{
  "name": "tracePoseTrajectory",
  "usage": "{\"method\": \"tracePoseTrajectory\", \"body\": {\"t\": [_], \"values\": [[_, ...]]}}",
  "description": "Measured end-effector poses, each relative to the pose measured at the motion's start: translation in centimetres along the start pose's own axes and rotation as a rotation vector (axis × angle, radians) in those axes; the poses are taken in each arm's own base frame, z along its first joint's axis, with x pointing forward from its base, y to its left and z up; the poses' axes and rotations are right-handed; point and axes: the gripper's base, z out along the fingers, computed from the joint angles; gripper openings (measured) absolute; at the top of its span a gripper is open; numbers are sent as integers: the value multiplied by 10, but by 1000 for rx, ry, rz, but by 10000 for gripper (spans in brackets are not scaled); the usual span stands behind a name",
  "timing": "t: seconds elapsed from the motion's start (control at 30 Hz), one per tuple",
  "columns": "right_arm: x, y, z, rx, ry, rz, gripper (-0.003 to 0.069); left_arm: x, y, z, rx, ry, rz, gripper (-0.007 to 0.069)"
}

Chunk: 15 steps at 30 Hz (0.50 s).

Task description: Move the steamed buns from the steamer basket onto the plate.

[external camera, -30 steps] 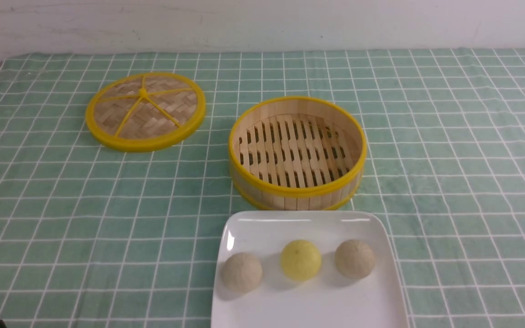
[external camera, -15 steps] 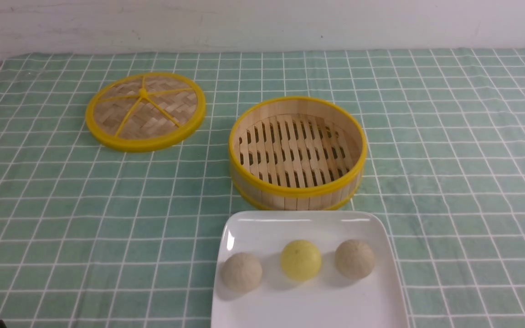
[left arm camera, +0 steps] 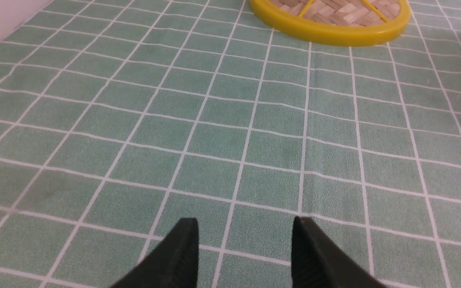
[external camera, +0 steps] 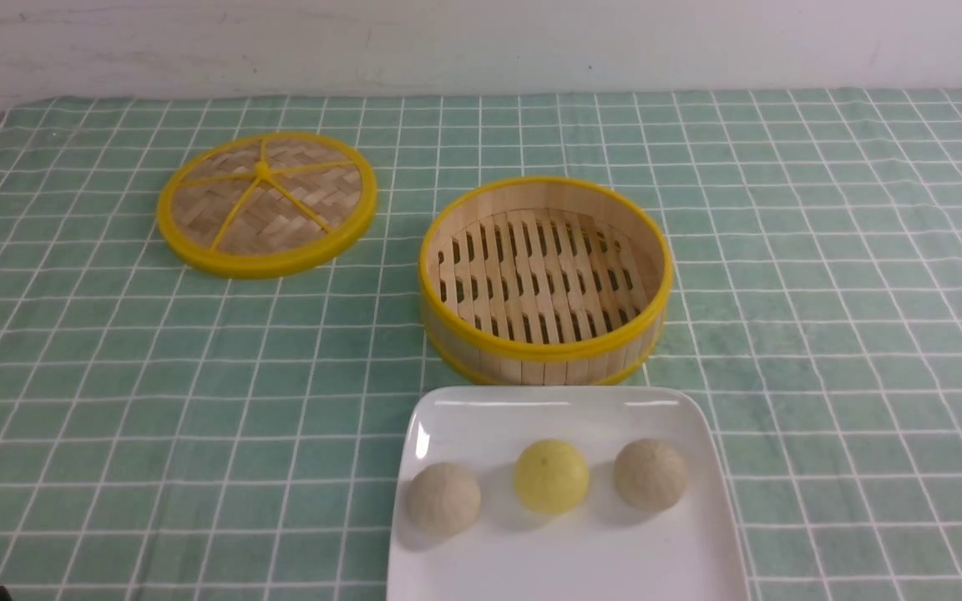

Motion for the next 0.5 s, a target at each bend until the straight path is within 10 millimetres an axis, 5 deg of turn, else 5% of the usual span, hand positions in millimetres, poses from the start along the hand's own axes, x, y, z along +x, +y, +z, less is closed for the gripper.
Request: {"method": "tracePoseTrajectory", "body": {"t": [0.2,0.5], "values": [[7,2,0,-3,79,522,240,0,0,0,0,-1,0,345],[9,3,-1,3,109,662,240,0,0,0,0,-1,0,345]]}}
